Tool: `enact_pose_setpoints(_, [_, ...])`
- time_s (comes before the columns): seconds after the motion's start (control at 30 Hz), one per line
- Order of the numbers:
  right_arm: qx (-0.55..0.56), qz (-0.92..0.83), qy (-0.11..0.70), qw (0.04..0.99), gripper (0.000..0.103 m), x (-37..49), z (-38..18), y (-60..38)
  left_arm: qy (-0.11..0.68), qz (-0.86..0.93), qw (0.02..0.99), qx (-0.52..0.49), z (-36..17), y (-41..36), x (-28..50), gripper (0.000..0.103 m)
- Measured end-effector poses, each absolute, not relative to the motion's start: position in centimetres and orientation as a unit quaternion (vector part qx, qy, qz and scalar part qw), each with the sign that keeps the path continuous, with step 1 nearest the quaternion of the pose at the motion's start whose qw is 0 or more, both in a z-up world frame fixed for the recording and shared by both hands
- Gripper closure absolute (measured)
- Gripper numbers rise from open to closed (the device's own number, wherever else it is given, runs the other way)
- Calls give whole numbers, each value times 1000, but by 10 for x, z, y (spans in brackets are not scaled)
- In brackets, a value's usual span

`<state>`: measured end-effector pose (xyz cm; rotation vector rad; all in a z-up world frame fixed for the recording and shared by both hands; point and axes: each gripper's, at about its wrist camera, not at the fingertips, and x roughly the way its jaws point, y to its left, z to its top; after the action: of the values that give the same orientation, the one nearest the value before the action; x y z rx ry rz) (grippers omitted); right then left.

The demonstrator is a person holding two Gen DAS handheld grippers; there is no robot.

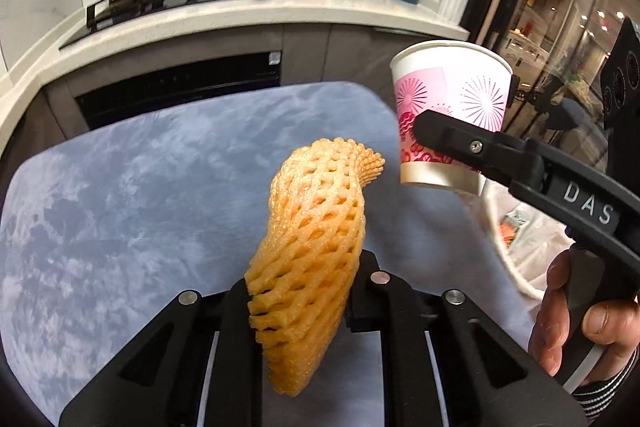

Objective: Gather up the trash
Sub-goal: 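Lift the foam sleeve and paper cup and carry both over the bin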

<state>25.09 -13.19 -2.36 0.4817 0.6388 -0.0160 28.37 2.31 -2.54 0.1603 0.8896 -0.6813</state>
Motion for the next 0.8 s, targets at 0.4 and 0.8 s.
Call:
enact_pose_setpoints(0.4, [244,-83,261,930,54,144,11,-206,389,-364,841,94,21,-32,197,89])
enact_pose_setpoints(0.8, [247,-168,255,920,53,53,0,-275,378,-419,818,116,31,-104,133,89])
